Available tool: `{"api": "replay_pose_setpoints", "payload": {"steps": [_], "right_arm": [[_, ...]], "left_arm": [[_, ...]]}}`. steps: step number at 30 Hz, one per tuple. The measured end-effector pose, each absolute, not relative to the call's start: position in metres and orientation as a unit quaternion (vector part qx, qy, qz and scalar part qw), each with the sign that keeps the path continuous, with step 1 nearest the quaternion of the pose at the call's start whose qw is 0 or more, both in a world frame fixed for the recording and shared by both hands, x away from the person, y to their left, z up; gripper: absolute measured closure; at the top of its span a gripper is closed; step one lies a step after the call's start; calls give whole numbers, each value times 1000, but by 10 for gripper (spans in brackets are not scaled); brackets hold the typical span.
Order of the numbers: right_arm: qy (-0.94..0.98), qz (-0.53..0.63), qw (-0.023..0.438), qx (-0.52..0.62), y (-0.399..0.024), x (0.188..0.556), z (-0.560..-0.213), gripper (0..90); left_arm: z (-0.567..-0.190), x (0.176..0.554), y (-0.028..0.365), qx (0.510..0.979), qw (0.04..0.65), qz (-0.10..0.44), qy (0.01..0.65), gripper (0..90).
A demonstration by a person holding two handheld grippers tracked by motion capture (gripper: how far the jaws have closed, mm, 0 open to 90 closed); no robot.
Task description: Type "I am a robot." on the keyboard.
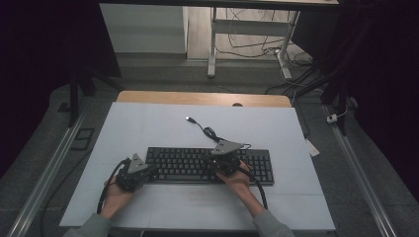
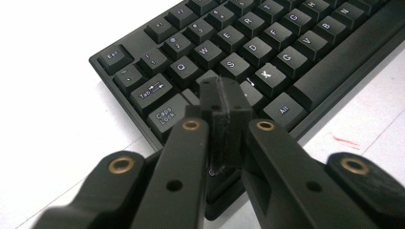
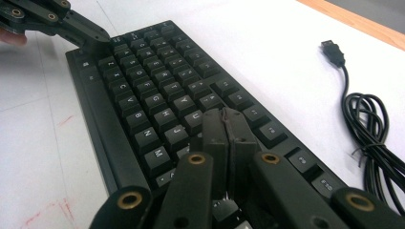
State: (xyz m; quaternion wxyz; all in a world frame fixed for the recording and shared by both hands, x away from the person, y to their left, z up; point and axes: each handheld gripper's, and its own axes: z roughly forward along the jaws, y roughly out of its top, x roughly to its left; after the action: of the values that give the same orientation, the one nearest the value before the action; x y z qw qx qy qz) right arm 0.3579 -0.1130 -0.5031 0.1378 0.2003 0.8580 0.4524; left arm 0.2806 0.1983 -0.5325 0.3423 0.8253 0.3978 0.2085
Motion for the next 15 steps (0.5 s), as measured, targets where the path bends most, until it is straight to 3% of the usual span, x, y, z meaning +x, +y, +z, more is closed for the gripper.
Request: {"api": "replay_pose_setpoints", "payload": {"steps": [15], "right_arm": [[879, 410, 131, 208, -92, 368, -518, 882]], "left_arm": [[-533, 281, 199, 825, 342, 207, 399, 888]]}}
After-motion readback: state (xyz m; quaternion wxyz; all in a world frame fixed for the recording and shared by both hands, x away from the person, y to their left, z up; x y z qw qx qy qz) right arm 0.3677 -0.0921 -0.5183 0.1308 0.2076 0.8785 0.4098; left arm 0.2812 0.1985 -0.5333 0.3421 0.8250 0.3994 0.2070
